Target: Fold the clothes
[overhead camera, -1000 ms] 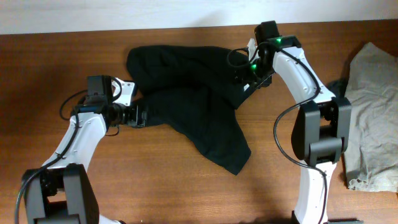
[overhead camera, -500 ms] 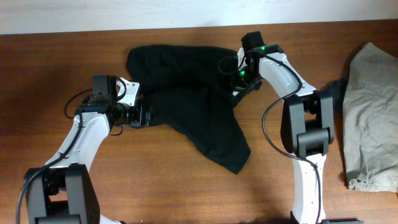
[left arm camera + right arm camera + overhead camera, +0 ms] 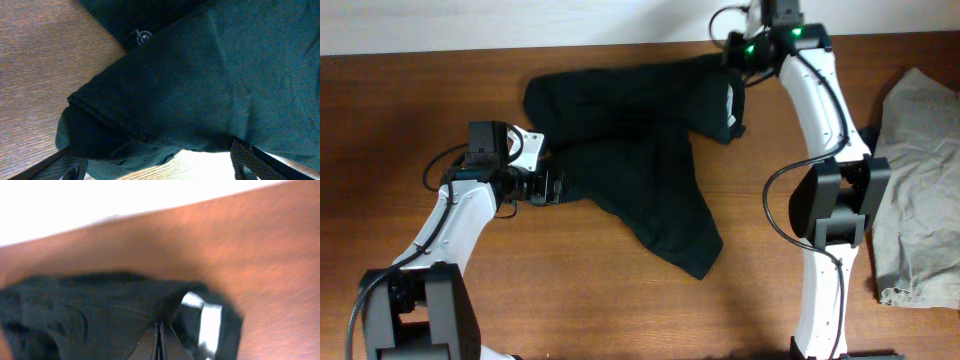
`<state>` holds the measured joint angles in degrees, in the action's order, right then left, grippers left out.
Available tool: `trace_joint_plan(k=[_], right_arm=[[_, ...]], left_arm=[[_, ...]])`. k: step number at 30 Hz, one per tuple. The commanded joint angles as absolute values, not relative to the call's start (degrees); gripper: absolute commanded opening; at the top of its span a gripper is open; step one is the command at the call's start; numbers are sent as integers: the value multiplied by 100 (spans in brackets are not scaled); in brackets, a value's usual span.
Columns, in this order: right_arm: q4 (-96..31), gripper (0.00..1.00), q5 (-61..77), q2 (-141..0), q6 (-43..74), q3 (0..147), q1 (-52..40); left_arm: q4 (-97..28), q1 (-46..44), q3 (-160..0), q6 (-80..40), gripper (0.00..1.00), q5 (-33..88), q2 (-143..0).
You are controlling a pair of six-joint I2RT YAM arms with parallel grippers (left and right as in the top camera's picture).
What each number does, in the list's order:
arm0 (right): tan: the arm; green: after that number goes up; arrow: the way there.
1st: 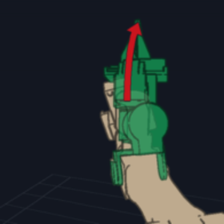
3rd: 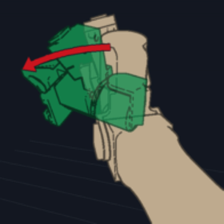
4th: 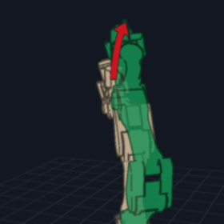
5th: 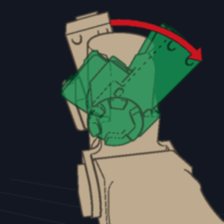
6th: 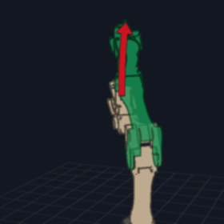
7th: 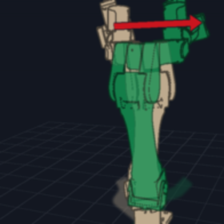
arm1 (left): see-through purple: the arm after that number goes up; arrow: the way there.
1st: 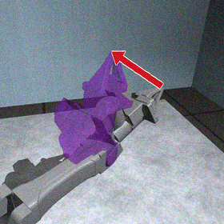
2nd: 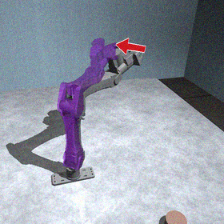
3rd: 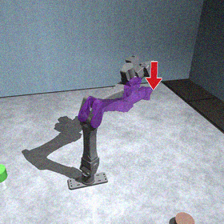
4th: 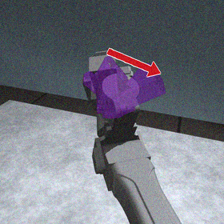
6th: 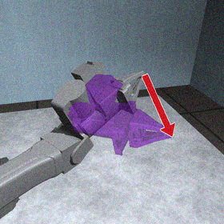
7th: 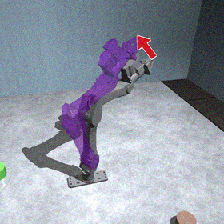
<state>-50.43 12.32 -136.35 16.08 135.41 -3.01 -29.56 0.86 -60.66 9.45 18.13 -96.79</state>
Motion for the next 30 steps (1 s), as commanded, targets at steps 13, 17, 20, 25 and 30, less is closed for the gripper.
trace_joint_plan(k=[13, 17, 20, 25, 30], right_arm=[[-6982, 99, 764, -13336, 1302, 13959, -183], [-8687, 99, 1107, -13312, 1225, 13880, -283], [-9164, 99, 1437, -13310, 930, 13673, -416], [-9524, 99, 1433, -13203, 930, 13616, -825], [-9734, 99, 659, -12593, 1098, 13526, -1391]], left_arm=[[-3037, 73, -6110, 1044, 91, 1800, -9756], [-3028, 73, -6110, 1041, 91, 1800, -9756], [-3030, 73, -6110, 1041, 91, 1800, -9756], [-3039, 73, -6110, 1041, 91, 1802, -9756], [-3098, 73, -6110, 1044, 91, 1802, -9756]])
